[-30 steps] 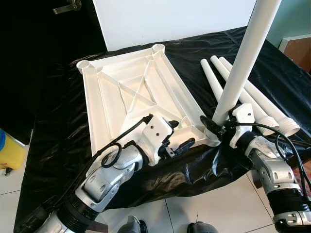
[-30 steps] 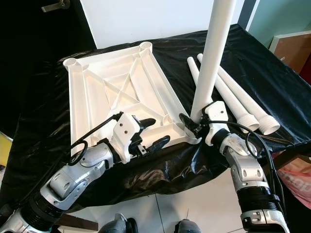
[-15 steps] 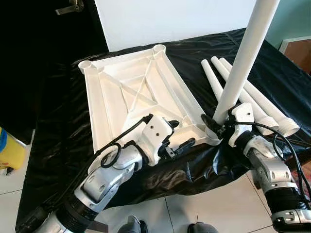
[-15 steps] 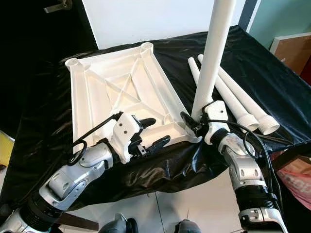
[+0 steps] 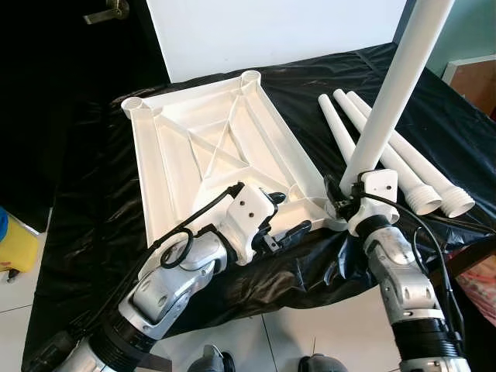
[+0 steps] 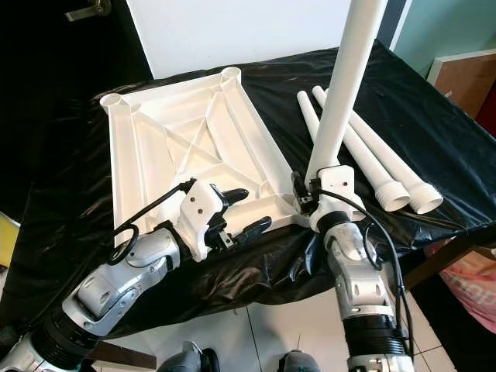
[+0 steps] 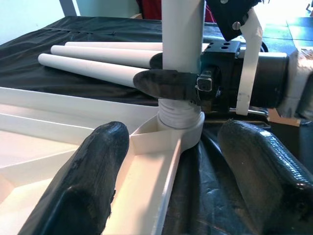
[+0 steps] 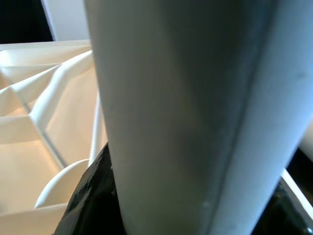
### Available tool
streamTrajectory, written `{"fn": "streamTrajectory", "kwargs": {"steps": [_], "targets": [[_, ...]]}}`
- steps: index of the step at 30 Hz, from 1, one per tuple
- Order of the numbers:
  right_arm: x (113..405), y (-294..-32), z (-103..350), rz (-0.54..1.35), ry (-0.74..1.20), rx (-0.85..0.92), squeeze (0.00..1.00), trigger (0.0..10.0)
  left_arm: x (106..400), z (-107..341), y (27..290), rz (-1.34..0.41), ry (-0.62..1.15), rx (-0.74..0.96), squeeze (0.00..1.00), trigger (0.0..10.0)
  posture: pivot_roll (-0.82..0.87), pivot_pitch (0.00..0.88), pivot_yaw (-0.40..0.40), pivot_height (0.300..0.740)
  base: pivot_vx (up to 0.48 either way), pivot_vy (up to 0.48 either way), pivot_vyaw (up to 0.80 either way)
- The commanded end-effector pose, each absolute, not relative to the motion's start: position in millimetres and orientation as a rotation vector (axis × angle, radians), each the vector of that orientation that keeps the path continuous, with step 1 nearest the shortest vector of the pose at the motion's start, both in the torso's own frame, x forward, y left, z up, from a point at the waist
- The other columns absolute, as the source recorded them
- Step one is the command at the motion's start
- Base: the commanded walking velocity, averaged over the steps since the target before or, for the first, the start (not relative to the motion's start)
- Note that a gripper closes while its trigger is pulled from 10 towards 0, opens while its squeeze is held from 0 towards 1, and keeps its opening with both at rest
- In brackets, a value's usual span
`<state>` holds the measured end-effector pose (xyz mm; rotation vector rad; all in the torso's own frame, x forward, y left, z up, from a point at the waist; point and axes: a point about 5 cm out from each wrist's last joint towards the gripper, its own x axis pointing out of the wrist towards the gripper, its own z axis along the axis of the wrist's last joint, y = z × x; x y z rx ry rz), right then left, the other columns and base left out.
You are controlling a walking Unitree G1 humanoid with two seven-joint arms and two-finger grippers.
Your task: Building children table
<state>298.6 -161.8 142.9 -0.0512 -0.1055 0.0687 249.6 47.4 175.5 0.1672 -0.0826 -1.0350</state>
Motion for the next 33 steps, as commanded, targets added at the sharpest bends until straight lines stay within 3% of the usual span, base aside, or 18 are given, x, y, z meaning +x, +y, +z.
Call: {"fn": "streamTrajectory", "kwargs": {"steps": [1, 7, 14, 30, 31, 33], "targets": [[294, -167, 116, 0.012, 0.032, -0.052, 0.00, 10.0, 239, 171, 43, -1.217, -0.055, 0.183, 0.00, 10.0, -0.09, 0.104, 0.055, 0.740, 0.000, 0.000, 0.00], [286, -155, 109, -0.149, 0.072, -0.004, 0.00, 10.0, 239, 171, 43, -1.214, -0.056, 0.181, 0.00, 10.0, -0.08, 0.100, 0.046, 0.740, 0.000, 0.000, 0.00], [282, -135, 112, -0.118, 0.051, 0.062, 0.00, 10.0, 238, 171, 43, -1.216, -0.055, 0.184, 0.00, 10.0, -0.08, 0.097, 0.049, 0.740, 0.000, 0.000, 0.00], [279, -139, 123, -0.148, 0.017, 0.034, 0.00, 10.0, 237, 172, 40, -1.219, -0.060, 0.173, 0.00, 10.0, -0.09, 0.104, 0.050, 0.740, 0.000, 0.000, 0.00], [280, -140, 126, -0.136, 0.005, 0.029, 0.18, 10.0, 238, 172, 40, -1.218, -0.060, 0.173, 0.00, 10.0, -0.09, 0.107, 0.048, 0.740, 0.000, 0.000, 0.00], [280, -140, 126, -0.136, 0.005, 0.029, 0.18, 10.0, 238, 172, 40, -1.218, -0.060, 0.173, 0.00, 10.0, -0.09, 0.107, 0.048, 0.740, 0.000, 0.000, 0.00]]}}
